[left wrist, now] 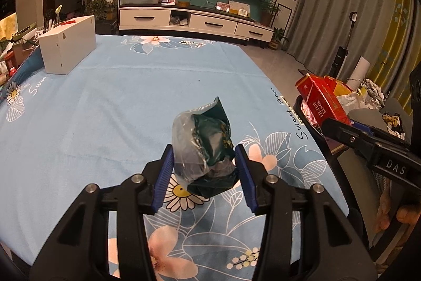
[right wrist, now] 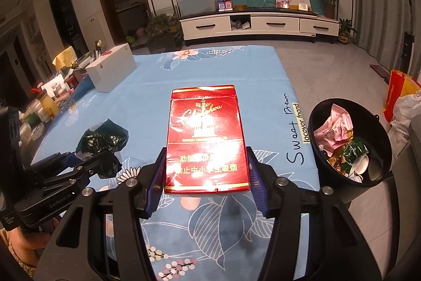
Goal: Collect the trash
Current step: 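Carry the red cigarette box and dark green bag over the black bin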
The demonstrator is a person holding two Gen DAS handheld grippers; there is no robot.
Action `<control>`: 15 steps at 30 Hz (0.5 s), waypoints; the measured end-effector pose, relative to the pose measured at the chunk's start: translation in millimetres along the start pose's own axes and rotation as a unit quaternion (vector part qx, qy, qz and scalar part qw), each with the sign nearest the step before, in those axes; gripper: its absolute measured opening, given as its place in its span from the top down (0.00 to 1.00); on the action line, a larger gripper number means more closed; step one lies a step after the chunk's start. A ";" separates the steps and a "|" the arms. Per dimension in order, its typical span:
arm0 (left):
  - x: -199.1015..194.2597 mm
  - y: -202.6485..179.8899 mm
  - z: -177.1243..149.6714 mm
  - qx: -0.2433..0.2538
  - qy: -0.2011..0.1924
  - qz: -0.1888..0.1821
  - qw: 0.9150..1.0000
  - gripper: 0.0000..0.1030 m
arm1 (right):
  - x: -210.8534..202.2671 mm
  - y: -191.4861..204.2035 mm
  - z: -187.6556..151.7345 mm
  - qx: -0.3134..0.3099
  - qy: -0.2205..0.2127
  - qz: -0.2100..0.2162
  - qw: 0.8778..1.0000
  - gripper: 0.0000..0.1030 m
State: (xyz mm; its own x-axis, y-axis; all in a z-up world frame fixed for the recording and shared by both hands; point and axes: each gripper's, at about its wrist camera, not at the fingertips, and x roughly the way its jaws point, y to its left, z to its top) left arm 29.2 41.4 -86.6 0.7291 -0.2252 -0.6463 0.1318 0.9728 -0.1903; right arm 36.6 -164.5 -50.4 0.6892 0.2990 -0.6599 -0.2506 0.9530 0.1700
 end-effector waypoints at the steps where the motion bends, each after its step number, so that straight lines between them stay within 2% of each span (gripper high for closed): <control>1: -0.5 1.4 0.2 -0.002 -0.001 0.000 1.000 0.53 | 0.0 0.9 0.5 -0.001 0.000 0.000 1.000 0.45; 15: 0.3 7.1 -7.9 -0.013 0.000 -0.005 1.000 0.53 | -5.3 8.8 6.5 -0.013 -0.007 0.002 1.000 0.45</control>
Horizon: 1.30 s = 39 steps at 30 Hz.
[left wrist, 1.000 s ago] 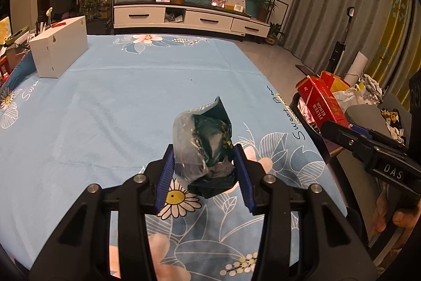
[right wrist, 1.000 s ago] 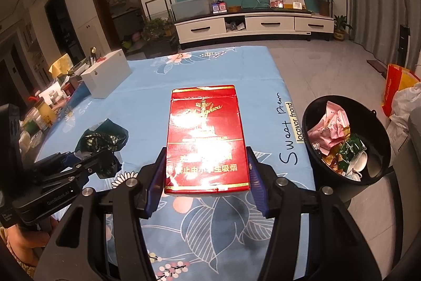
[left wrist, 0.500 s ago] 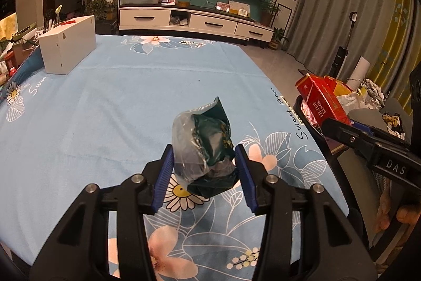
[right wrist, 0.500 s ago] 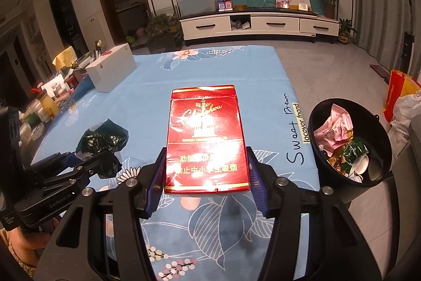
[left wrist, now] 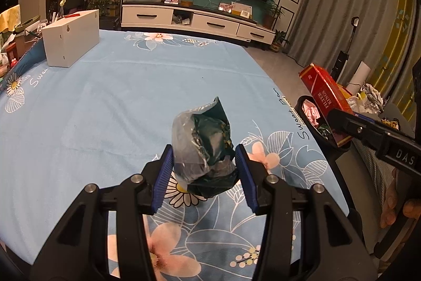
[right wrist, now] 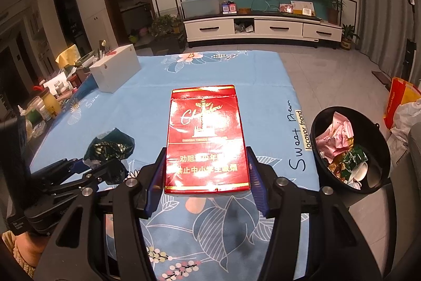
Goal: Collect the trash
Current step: 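Carry the red cigarette box and dark green bag over the black bin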
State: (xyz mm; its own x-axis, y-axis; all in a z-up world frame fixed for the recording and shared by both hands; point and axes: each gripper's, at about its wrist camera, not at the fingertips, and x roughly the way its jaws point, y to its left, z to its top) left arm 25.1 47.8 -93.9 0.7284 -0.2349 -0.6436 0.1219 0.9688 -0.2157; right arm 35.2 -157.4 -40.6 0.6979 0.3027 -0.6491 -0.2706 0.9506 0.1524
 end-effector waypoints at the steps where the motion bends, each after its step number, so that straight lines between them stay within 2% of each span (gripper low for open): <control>1: 0.8 -0.6 -0.2 0.001 0.001 -0.001 1.000 0.53 | -0.2 -0.2 0.2 0.000 0.000 0.000 1.000 0.45; 16: 11.6 -11.9 1.3 0.020 0.014 -0.007 1.000 0.53 | -1.8 -14.4 -0.3 0.017 -0.001 0.001 1.000 0.45; 39: 39.8 -69.9 12.2 0.105 0.046 -0.003 0.993 0.52 | -7.2 -92.4 -18.0 0.104 -0.016 -0.001 0.994 0.45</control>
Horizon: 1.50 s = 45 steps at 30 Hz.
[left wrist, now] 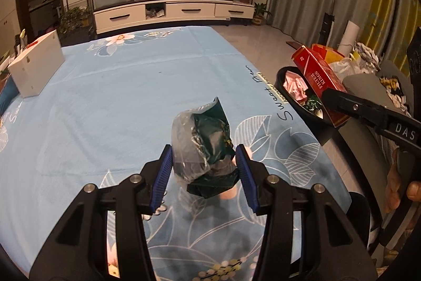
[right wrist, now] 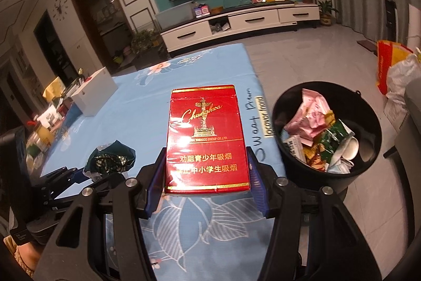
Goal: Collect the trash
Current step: 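Carry the red cigarette box and dark green bag over the black bin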
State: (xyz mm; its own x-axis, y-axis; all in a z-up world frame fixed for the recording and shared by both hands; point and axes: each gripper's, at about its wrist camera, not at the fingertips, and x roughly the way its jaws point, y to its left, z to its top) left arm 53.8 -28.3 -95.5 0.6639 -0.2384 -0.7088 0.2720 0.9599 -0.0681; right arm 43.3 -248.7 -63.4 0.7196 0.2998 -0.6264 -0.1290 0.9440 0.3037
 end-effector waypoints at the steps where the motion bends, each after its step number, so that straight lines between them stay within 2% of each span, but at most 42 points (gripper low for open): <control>1: 1.2 -3.5 1.6 0.006 0.001 -0.001 1.000 0.52 | -1.0 -5.1 -0.2 0.006 -0.001 -0.001 1.000 0.45; 30: 36.2 -83.1 41.6 0.097 0.006 -0.048 0.994 0.51 | -16.5 -107.5 -13.5 0.111 -0.025 -0.056 0.992 0.45; 36: 47.9 -99.9 53.3 0.107 0.008 -0.068 0.992 0.51 | -17.6 -127.3 -16.1 0.131 -0.027 -0.071 0.989 0.45; 45: 75.5 -132.2 72.5 0.114 0.018 -0.120 0.986 0.51 | -11.0 -148.7 -19.1 0.150 -0.023 -0.083 0.985 0.45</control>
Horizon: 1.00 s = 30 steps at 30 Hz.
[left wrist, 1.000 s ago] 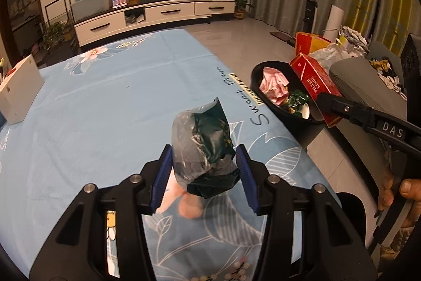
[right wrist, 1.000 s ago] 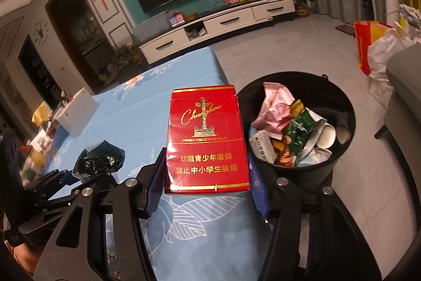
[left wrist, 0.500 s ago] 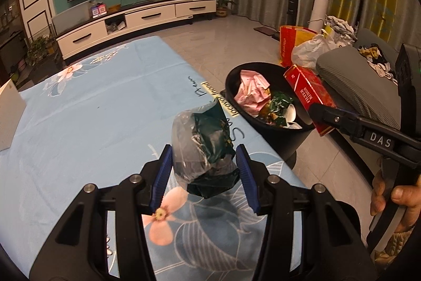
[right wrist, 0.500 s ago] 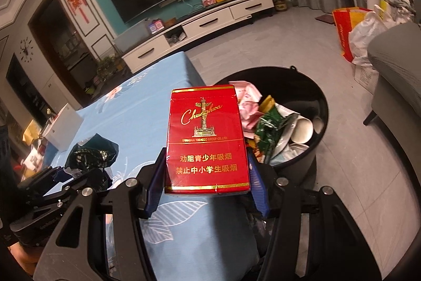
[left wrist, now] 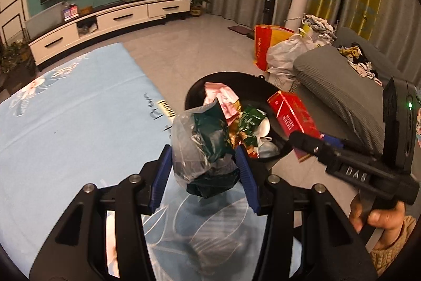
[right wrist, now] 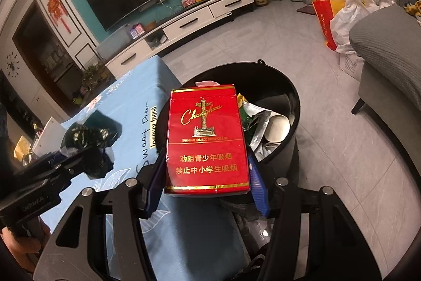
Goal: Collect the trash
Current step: 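Carry the red cigarette box and dark green bag over the black bin, then open both grippers to drop the box and bag into the bin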
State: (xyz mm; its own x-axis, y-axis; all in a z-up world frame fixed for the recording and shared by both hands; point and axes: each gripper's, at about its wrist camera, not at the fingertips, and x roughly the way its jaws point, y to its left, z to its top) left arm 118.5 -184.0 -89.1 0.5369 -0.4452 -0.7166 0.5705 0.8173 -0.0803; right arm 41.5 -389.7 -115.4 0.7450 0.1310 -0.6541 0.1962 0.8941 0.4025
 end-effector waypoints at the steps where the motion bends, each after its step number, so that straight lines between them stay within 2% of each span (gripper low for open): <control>1: 5.2 -2.4 3.2 0.002 0.002 -0.005 1.000 0.51 | 0.9 -2.2 -0.1 0.001 0.000 0.000 1.000 0.45; 13: 44.5 -21.6 30.7 0.034 0.014 -0.021 0.999 0.51 | 17.9 -16.3 10.3 0.016 -0.001 -0.011 1.000 0.45; 30: 80.7 -31.3 38.6 0.049 0.038 -0.023 0.998 0.51 | 34.2 -27.2 12.8 0.024 0.004 -0.020 1.000 0.45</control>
State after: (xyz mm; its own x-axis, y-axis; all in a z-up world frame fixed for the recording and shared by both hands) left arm 167.9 -259.6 -117.6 0.4628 -0.4494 -0.7641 0.6536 0.7553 -0.0483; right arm 69.8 -415.0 -140.5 0.7312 0.0991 -0.6750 0.2559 0.8773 0.4060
